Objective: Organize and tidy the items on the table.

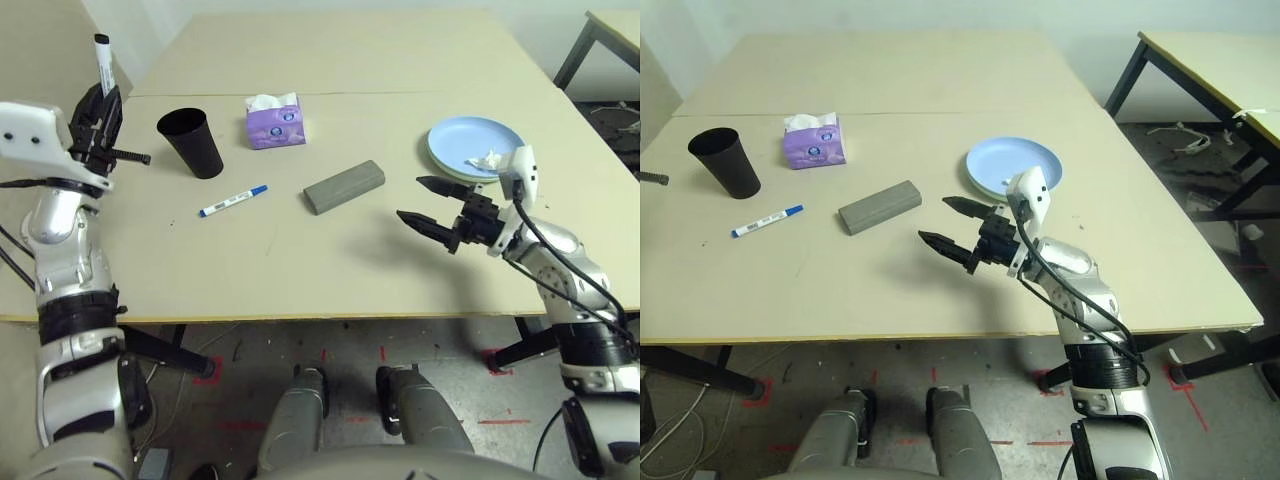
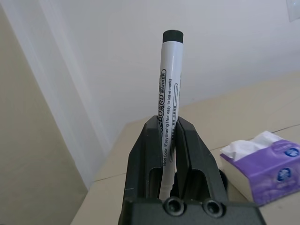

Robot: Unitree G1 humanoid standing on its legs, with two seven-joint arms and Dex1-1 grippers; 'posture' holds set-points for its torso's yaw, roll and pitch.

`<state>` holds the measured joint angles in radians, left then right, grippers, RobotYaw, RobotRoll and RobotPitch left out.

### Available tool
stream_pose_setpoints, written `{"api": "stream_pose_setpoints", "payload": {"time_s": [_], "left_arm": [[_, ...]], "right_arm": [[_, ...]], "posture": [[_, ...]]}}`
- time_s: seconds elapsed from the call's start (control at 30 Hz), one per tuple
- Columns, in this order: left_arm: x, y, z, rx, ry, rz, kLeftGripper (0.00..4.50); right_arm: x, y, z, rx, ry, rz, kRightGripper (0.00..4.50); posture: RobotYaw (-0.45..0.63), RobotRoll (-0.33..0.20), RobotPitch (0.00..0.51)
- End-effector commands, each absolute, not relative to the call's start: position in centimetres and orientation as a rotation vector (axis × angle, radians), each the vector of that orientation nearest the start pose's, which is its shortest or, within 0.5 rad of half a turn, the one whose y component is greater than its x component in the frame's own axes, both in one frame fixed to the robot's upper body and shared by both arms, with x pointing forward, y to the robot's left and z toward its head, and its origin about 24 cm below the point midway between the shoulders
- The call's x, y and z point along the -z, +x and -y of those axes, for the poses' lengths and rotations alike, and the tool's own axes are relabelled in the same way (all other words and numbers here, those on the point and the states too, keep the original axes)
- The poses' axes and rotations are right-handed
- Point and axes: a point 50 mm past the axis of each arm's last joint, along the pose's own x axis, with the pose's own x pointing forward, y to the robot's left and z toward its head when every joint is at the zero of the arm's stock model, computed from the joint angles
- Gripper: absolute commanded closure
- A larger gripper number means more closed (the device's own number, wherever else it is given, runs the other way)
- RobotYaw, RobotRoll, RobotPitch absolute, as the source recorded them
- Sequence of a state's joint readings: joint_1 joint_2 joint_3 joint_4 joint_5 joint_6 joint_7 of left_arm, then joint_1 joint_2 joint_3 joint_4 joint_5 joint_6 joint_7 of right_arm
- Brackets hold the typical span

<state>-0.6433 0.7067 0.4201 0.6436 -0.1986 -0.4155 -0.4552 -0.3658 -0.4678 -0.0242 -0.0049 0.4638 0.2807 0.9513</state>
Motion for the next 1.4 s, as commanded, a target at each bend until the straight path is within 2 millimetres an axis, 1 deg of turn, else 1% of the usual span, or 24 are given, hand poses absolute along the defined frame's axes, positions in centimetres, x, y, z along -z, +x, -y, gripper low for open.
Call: {"api": "stream_pose_setpoints", "payload": {"time_s": [0.03,0.2,0.43,0.63,0.93,1.2,1.4], "left_arm": [[-22.8,31.5,-35.1,-0.071,0.433,0.527,4.23],[-23.0,32.4,-35.0,-0.074,0.424,0.523,4.23],[-23.3,34.0,-34.4,-0.069,0.389,0.514,4.23],[-22.3,34.7,-33.8,-0.061,0.369,0.485,4.23],[-21.1,34.7,-34.0,-0.078,0.344,0.452,4.23],[-20.5,34.5,-34.5,-0.091,0.329,0.421,4.23],[-20.3,34.5,-34.5,-0.081,0.347,0.412,4.23]], "right_arm": [[-14.1,28.8,16.9,-1.035,-0.062,0.081,0.00],[-14.2,28.7,16.8,-1.037,-0.065,0.087,0.00],[-14.3,28.5,17.2,-1.026,-0.081,0.085,0.00],[-14.5,28.1,17.3,-1.021,-0.090,0.085,0.00],[-14.7,27.9,17.5,-1.022,-0.100,0.082,0.00],[-14.8,27.8,17.7,-1.026,-0.110,0.080,0.00],[-14.8,27.8,17.6,-1.030,-0.112,0.080,0.00]], "posture": [[-0.11,0.000,0.164],[-0.11,0.000,0.165],[-0.14,0.000,0.170],[-0.16,0.000,0.176],[-0.17,0.000,0.181],[-0.16,0.000,0.181],[-0.16,0.000,0.182]]}}
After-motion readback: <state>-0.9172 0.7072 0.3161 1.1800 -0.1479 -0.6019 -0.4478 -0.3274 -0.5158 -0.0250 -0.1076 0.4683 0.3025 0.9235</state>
